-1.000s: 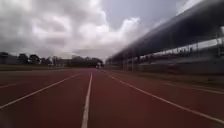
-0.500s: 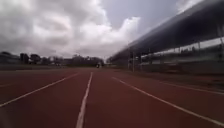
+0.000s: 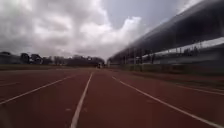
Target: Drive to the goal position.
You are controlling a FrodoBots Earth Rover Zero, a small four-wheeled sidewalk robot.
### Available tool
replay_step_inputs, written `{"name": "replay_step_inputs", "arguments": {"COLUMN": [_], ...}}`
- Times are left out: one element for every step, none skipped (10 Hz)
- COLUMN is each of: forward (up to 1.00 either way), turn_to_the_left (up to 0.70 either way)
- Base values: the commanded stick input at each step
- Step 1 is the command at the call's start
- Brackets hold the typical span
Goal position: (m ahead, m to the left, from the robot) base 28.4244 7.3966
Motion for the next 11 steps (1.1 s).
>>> {"name": "replay_step_inputs", "arguments": {"forward": [0.70,0.70,0.70,0.70,0.70,0.70,0.70,0.70,0.70,0.70,0.70], "turn_to_the_left": [0.00,0.00,0.00,0.00,0.00,0.00,-0.03,-0.19,-0.34,-0.35,-0.35]}}
